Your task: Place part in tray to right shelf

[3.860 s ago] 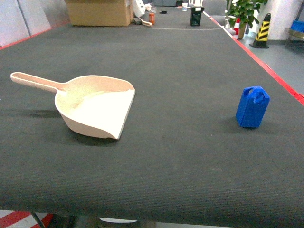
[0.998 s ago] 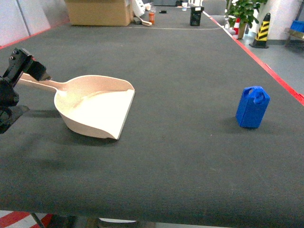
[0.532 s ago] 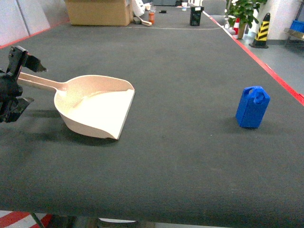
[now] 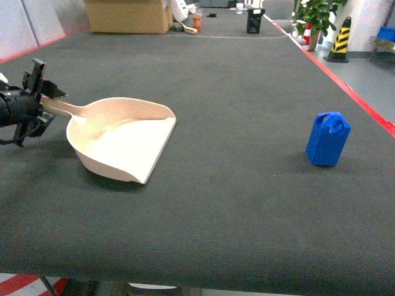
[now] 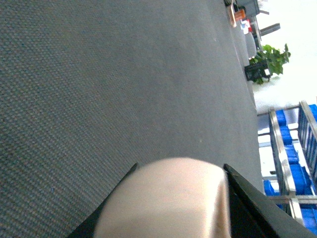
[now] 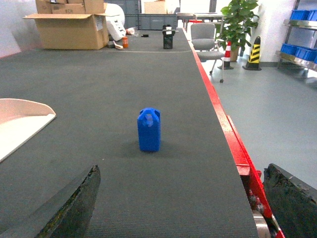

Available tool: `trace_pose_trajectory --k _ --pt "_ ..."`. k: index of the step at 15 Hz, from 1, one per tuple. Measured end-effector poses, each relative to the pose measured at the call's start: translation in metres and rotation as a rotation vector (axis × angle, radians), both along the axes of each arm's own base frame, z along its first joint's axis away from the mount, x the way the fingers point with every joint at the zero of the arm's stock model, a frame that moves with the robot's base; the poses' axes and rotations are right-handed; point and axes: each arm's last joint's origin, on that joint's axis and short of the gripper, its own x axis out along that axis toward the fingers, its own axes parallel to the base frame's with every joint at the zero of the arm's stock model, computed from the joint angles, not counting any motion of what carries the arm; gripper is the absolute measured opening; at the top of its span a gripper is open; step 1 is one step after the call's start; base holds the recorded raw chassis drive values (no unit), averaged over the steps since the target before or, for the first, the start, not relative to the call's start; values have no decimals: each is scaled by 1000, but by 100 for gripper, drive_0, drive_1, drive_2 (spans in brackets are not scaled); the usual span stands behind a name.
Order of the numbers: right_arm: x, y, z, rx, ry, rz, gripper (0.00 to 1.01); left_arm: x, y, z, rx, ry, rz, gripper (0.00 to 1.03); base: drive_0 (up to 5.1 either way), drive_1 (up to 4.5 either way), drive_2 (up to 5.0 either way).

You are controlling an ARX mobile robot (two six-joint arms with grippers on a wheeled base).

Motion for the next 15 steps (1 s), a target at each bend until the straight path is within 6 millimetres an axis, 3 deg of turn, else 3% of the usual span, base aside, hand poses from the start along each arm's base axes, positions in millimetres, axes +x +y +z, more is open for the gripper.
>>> trace_pose_trajectory --k 3,4,9,15 --pt "0 0 0 0 0 0 98 -6 -4 -4 -55 -31 -5 22 0 0 0" --pt "0 0 0 0 0 0 98 -7 -5 -2 -75 -38 -7 19 0 0 0" --pt "0 0 0 0 0 0 98 -25 -18 21 -98 -120 -34 16 0 0 0" --pt "0 0 0 0 0 0 98 -36 -31 35 -111 -167 -70 13 0 0 0"
